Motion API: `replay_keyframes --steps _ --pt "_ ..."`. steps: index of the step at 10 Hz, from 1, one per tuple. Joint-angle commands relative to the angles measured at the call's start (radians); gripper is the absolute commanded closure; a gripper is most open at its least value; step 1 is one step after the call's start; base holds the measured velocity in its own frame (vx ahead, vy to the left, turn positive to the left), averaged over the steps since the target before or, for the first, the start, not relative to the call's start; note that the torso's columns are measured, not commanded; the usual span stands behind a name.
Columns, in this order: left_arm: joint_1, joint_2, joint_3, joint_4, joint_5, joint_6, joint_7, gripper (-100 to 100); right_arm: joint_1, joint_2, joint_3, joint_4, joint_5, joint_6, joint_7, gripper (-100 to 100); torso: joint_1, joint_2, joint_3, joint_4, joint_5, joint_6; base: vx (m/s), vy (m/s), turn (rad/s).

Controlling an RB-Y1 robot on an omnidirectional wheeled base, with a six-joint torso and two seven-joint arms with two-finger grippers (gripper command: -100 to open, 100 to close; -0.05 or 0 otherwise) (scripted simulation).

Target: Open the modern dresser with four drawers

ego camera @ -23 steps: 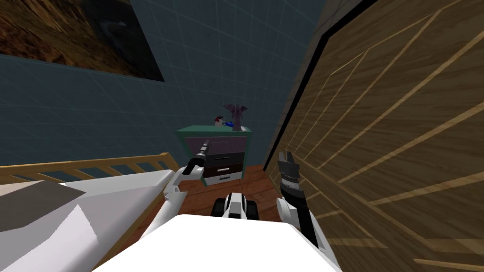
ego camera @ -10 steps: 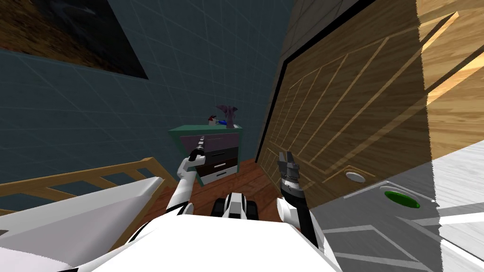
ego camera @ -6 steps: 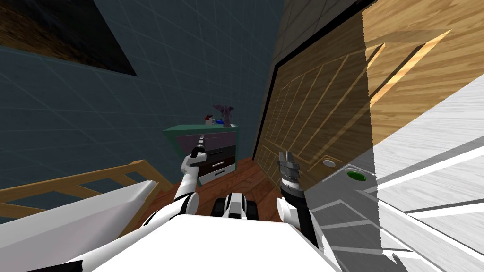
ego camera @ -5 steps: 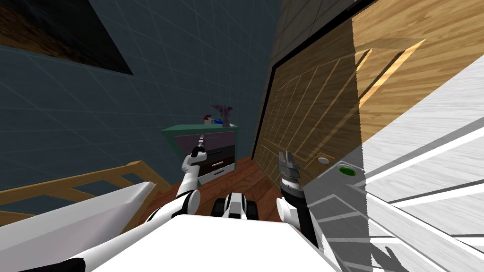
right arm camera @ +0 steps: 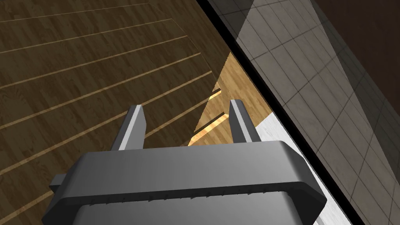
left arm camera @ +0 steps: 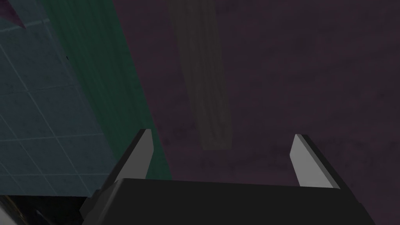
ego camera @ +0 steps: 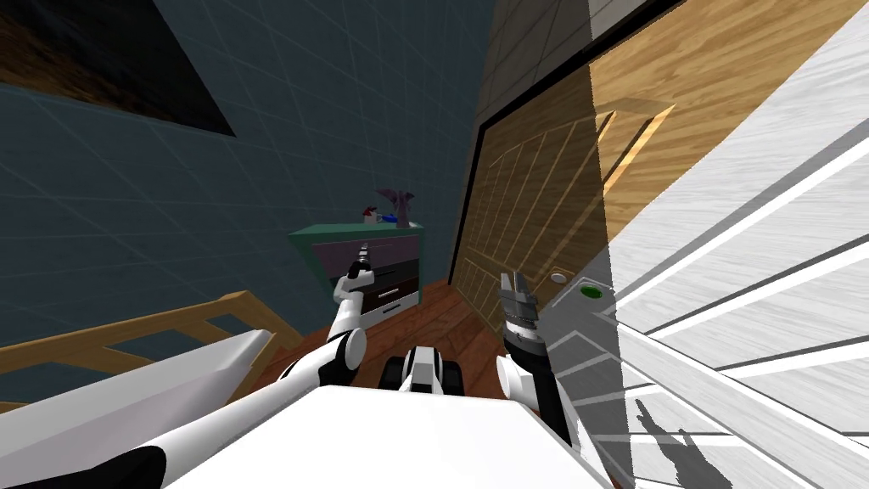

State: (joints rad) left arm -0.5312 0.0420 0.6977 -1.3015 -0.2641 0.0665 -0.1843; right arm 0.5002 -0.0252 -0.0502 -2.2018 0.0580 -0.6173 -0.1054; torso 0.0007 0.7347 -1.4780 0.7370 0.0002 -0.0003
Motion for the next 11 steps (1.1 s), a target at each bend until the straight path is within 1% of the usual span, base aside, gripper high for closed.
replay_keyframes --steps 1,2,3,4,5,6,7,8,9,10,11 --pt "0.071 0.013 -0.066 -0.072 0.019 0.015 0.023 100 0.001 0.000 0.000 0.000 0.000 0.000 0.000 0 0.001 -0.006 -0.003 -0.001 0.000 -0.002 0.170 -0.004 0.189" --pt "0.108 0.024 -0.103 -0.110 0.037 0.029 0.045 100 0.001 0.000 0.000 0.000 0.000 0.000 0.000 0 0.000 -0.005 -0.003 -0.002 0.000 0.001 0.167 -0.016 0.281" --pt "0.139 0.024 -0.133 -0.141 0.037 0.029 0.045 100 0.001 0.000 0.000 0.000 0.000 0.000 0.000 0 -0.001 -0.001 -0.001 0.000 0.000 0.000 0.132 -0.007 0.157" --pt "0.154 0.024 -0.137 -0.158 0.037 0.029 0.045 100 0.000 0.000 0.000 0.000 0.000 0.000 0.000 0 0.000 0.005 0.003 0.001 0.000 0.001 0.061 0.000 0.001" --pt "0.196 0.035 -0.181 -0.199 0.055 0.044 0.068 100 0.000 0.000 0.000 0.000 0.000 0.000 0.000 0 0.000 0.006 0.004 0.002 0.000 0.003 0.108 0.008 0.318" --pt "0.224 0.035 -0.207 -0.232 0.055 0.044 0.068 100 0.000 0.000 0.000 0.000 0.000 0.000 0.000 0 0.001 0.002 0.001 0.001 0.000 0.000 0.122 -0.007 0.149" --pt "0.236 0.035 -0.207 -0.244 0.055 0.044 0.068 100 0.000 0.000 0.000 0.000 0.000 0.000 0.000 0 -0.001 0.001 0.000 0.000 0.000 0.002 0.058 -0.014 -0.032" --pt "0.274 0.046 -0.252 -0.285 0.074 0.058 0.091 100 0.000 0.000 0.000 0.000 0.000 0.000 0.000 0 -0.002 0.003 0.002 0.001 0.000 0.002 0.112 -0.016 0.352" --pt "0.304 0.046 -0.278 -0.313 0.074 0.058 0.091 100 0.001 0.000 0.000 0.000 0.000 0.000 0.000 0 -0.001 0.000 0.000 0.000 0.000 0.000 0.132 -0.023 0.163" --pt "0.318 0.046 -0.278 -0.330 0.074 0.058 0.091 100 0.000 0.000 0.000 0.000 0.000 0.000 0.000 0 -0.001 0.000 0.000 0.000 0.000 0.002 0.061 -0.012 -0.062" --pt "0.360 0.057 -0.323 -0.367 0.092 0.073 0.113 100 0.000 0.000 0.000 0.000 0.000 0.000 0.000 0 -0.001 0.005 0.002 0.001 0.000 0.001 0.083 -0.020 0.254"
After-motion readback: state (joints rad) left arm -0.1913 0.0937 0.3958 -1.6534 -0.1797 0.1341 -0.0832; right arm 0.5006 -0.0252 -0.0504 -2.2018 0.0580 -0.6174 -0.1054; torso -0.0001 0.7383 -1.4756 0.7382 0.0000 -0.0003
